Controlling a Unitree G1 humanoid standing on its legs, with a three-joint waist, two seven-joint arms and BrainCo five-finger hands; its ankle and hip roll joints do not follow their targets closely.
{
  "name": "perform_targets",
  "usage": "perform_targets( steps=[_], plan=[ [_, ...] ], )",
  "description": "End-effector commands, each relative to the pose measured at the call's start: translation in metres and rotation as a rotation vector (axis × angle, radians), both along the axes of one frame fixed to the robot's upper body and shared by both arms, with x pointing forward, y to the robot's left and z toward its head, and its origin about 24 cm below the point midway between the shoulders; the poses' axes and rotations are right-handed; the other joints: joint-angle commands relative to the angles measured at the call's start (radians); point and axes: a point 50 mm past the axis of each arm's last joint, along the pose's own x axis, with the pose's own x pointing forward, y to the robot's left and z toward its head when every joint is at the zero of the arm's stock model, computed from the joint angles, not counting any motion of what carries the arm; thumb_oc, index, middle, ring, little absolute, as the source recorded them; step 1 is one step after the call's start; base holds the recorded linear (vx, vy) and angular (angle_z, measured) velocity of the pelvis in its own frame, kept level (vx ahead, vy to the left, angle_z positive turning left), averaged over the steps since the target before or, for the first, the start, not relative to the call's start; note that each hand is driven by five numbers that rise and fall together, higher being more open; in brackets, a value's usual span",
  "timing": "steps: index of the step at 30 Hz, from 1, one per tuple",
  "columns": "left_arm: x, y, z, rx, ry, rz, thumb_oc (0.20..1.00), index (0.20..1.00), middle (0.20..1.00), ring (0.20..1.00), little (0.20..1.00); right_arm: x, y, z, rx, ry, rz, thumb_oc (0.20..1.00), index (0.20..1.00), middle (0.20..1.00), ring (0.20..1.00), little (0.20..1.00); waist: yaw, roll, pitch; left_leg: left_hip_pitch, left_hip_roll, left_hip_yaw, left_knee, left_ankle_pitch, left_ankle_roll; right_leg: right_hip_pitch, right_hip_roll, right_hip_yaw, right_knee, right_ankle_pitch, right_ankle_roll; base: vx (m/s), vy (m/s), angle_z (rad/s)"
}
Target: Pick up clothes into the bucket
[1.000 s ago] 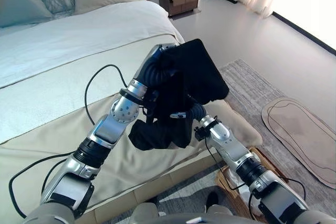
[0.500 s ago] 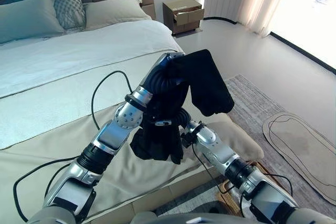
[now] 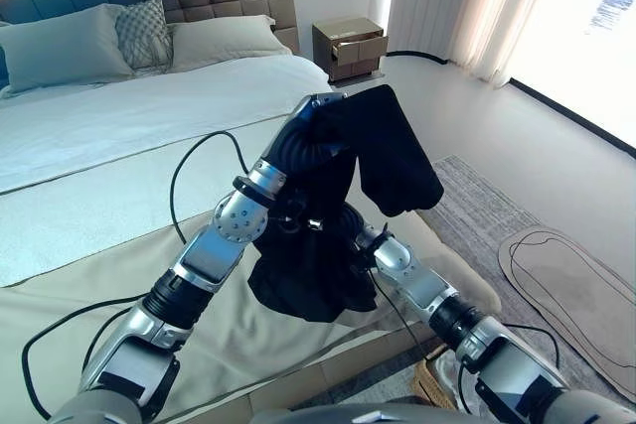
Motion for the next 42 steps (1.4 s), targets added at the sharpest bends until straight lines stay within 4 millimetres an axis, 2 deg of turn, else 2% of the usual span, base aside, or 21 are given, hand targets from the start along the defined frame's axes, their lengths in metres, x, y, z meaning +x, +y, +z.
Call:
perform_targets(
  steps=[1, 6, 10, 12, 13, 14, 15, 20, 24, 28, 34, 39, 42],
  plan=[
    [-0.003, 0.014, 0.087, -0.238, -0.331, 0.01, 0.2, 0.2, 0.2, 0.2, 0.2, -0.002, -0.02, -0.005, 0.031, 0.02, -0.064, 0.2, 0.2, 0.2, 0.2, 0.2, 0.009, -0.056, -0.006, 0.035, -0.047, 0.029, 0.042, -0.093, 0.018, -0.019, -0.02, 0.033, 0.052, 0.003, 0.027, 0.0, 0.0, 0.0],
    [0.007, 0.056, 0.065, -0.343, -0.259, 0.198, 0.2, 0.2, 0.2, 0.2, 0.2, -0.01, -0.085, -0.013, 0.115, 0.035, -0.334, 0.2, 0.2, 0.2, 0.2, 0.2, -0.014, -0.061, -0.008, 0.046, -0.043, 0.038, 0.039, -0.097, 0.018, -0.02, -0.017, 0.044, 0.055, 0.0, 0.026, 0.0, 0.0, 0.0],
    [0.013, 0.086, 0.023, -0.39, -0.127, 0.385, 0.2, 0.2, 0.2, 0.2, 0.2, -0.019, -0.138, -0.001, 0.209, -0.046, -0.588, 0.2, 0.2, 0.2, 0.2, 0.2, -0.038, -0.066, -0.007, 0.052, -0.039, 0.047, 0.037, -0.101, 0.017, -0.023, -0.014, 0.052, 0.056, -0.003, 0.025, 0.02, 0.0, -0.09],
    [0.013, 0.093, 0.006, -0.375, -0.069, 0.435, 0.2, 0.2, 0.2, 0.2, 0.2, -0.022, -0.15, 0.004, 0.229, -0.077, -0.656, 0.2, 0.2, 0.2, 0.2, 0.2, -0.043, -0.067, -0.008, 0.055, -0.037, 0.05, 0.036, -0.102, 0.017, -0.023, -0.011, 0.056, 0.057, -0.005, 0.024, 0.01, 0.0, -0.03],
    [0.015, 0.098, -0.006, -0.362, -0.025, 0.47, 0.533, 0.533, 0.533, 0.533, 0.533, -0.024, -0.159, 0.007, 0.242, -0.097, -0.695, 0.2, 0.2, 0.2, 0.2, 0.2, -0.047, -0.067, -0.008, 0.055, -0.036, 0.052, 0.036, -0.102, 0.018, -0.024, -0.011, 0.059, 0.057, -0.005, 0.024, 0.0, 0.0, 0.0],
    [0.014, 0.103, -0.016, -0.341, 0.008, 0.501, 0.937, 0.937, 0.937, 0.937, 0.937, -0.025, -0.165, 0.011, 0.258, -0.121, -0.729, 0.2, 0.2, 0.2, 0.2, 0.2, -0.05, -0.068, -0.007, 0.056, -0.035, 0.053, 0.036, -0.103, 0.018, -0.025, -0.011, 0.062, 0.057, -0.004, 0.024, 0.0, 0.0, 0.0],
    [0.015, 0.106, -0.028, -0.322, 0.059, 0.525, 1.0, 1.0, 1.0, 1.0, 1.0, -0.027, -0.172, 0.013, 0.266, -0.133, -0.759, 0.2, 0.2, 0.2, 0.2, 0.2, -0.052, -0.068, -0.008, 0.056, -0.035, 0.055, 0.036, -0.104, 0.019, -0.026, -0.01, 0.064, 0.058, -0.005, 0.023, 0.0, 0.0, 0.0],
    [0.009, 0.124, -0.089, -0.3, 0.296, 0.643, 1.0, 1.0, 1.0, 1.0, 1.0, -0.036, -0.191, 0.024, 0.35, -0.201, -0.856, 0.2, 0.2, 0.2, 0.2, 0.2, -0.063, -0.071, -0.008, 0.058, -0.033, 0.064, 0.037, -0.107, 0.022, -0.033, -0.007, 0.079, 0.063, -0.005, 0.021, 0.0, 0.002, -0.04],
    [-0.003, 0.135, -0.132, -0.286, 0.464, 0.732, 1.0, 1.0, 1.0, 1.0, 1.0, -0.046, -0.207, 0.034, 0.416, -0.266, -0.926, 0.2, 0.2, 0.2, 0.2, 0.2, -0.072, -0.077, -0.007, 0.062, -0.034, 0.071, 0.04, -0.111, 0.025, -0.035, -0.006, 0.086, 0.064, -0.005, 0.022, -0.01, 0.008, -0.09],
    [-0.017, 0.142, -0.162, -0.246, 0.585, 0.76, 1.0, 1.0, 1.0, 1.0, 1.0, -0.05, -0.223, 0.047, 0.45, -0.334, -0.988, 0.2, 0.2, 0.2, 0.2, 0.2, -0.075, -0.083, -0.009, 0.063, -0.036, 0.073, 0.044, -0.115, 0.027, -0.036, -0.006, 0.095, 0.068, -0.004, 0.024, 0.0, 0.007, -0.02],
    [-0.04, 0.144, -0.187, -0.372, 0.706, 0.756, 1.0, 1.0, 1.0, 1.0, 1.0, -0.054, -0.244, 0.073, 0.402, -0.453, -1.041, 0.2, 0.2, 0.2, 0.2, 0.2, -0.078, -0.094, -0.003, 0.061, -0.049, 0.081, 0.08, -0.144, 0.044, -0.046, -0.013, 0.129, 0.086, -0.003, 0.027, -0.01, 0.029, -0.05],
    [-0.048, 0.133, -0.186, -0.558, 0.709, 0.653, 1.0, 1.0, 1.0, 1.0, 1.0, -0.062, -0.26, 0.074, 0.404, -0.471, -1.117, 0.2, 0.2, 0.2, 0.2, 0.2, -0.089, -0.099, 0.02, 0.05, -0.079, 0.098, 0.097, -0.16, 0.069, -0.077, -0.038, 0.166, 0.116, 0.007, 0.041, -0.05, 0.09, -0.26],
    [-0.047, 0.126, -0.18, -0.615, 0.692, 0.592, 1.0, 1.0, 1.0, 1.0, 1.0, -0.061, -0.26, 0.072, 0.405, -0.462, -1.125, 0.2, 0.2, 0.2, 0.2, 0.2, -0.095, -0.102, 0.036, 0.046, -0.092, 0.109, 0.099, -0.165, 0.08, -0.099, -0.052, 0.18, 0.139, 0.022, 0.052, -0.06, 0.089, -0.17]
  ],
)
